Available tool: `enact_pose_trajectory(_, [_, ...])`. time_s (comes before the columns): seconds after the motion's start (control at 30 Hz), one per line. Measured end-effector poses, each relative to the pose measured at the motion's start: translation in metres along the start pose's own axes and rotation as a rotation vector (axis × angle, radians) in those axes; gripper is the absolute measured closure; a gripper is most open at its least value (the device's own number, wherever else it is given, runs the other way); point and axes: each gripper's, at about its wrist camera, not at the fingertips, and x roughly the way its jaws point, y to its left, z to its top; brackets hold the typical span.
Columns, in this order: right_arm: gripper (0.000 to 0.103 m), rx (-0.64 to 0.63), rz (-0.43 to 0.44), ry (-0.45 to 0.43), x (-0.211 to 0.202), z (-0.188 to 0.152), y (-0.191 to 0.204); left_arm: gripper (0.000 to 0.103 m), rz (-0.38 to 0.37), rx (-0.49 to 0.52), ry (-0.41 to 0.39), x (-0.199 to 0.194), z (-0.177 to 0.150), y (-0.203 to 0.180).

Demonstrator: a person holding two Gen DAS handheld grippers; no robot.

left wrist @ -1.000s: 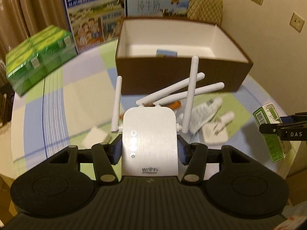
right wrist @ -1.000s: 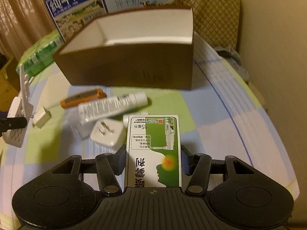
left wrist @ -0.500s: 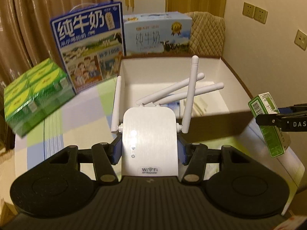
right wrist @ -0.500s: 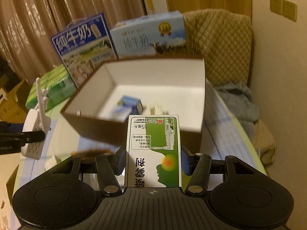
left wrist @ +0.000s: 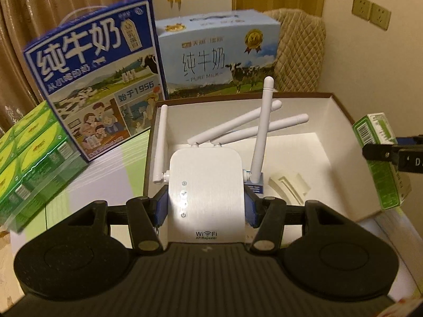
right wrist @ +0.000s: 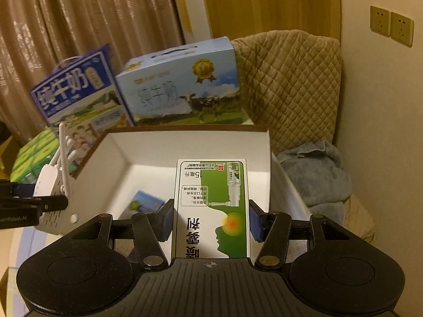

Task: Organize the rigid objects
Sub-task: 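Carry the repeater and green box into the brown box and open both grippers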

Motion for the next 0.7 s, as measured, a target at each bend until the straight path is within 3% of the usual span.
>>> enact_pose_trajectory(0.33, [0.051,-0.001,-0.052,0.1,0.059,0.004,-0.013,0.052,0.036,0.028,0.118,0.066,0.007,0.0])
enact_pose_trajectory(0.7, [0.051,-0.081,-0.108,0.131,0.085,0.003,-0.001,0.051,0.08,0.039,0.196,0.097,0.002,0.005])
